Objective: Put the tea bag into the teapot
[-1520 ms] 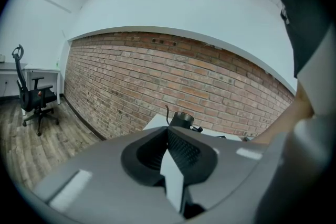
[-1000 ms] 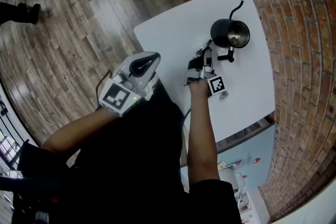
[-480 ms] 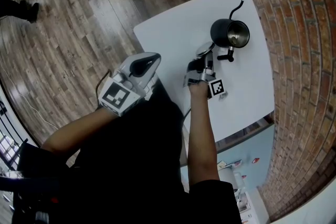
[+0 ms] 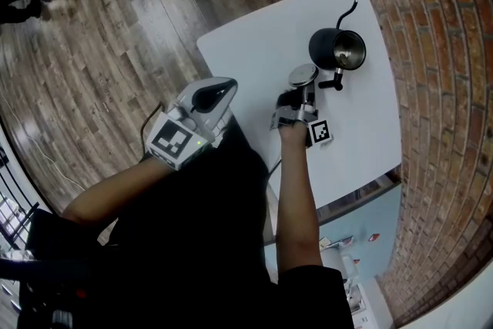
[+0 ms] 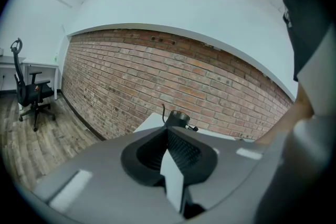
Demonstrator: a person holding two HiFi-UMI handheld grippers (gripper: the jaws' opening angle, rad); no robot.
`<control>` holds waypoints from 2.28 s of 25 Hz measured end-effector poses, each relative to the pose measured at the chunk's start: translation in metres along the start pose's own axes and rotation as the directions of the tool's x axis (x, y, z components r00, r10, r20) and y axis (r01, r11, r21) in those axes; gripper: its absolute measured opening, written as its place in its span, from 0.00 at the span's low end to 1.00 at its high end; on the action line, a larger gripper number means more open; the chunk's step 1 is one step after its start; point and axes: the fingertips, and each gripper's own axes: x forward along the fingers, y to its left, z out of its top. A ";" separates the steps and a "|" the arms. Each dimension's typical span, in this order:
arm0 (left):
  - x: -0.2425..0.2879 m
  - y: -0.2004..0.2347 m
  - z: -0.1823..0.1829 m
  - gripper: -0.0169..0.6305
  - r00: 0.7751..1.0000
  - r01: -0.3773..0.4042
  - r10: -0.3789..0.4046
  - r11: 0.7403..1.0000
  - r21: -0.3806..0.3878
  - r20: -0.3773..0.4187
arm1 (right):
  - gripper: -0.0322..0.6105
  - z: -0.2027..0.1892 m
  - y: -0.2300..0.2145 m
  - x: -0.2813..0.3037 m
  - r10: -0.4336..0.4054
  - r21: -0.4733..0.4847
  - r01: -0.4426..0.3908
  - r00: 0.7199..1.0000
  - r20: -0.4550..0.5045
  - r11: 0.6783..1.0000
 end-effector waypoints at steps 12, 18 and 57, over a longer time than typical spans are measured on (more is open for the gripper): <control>0.002 -0.017 -0.002 0.03 0.999 0.032 -0.032 0.999 0.004 -0.003 | 0.26 0.007 0.001 -0.013 -0.013 0.026 0.013 1.000 -0.006 1.000; 0.001 -0.020 -0.004 0.03 0.999 0.039 -0.039 0.999 0.001 -0.004 | 0.30 0.013 -0.001 -0.018 -0.015 0.050 0.015 1.000 0.007 0.999; 0.013 -0.038 0.008 0.03 0.982 0.190 -0.189 0.981 -0.036 0.021 | 0.36 -0.019 0.031 -0.099 -0.041 -0.196 0.028 0.997 -0.063 0.980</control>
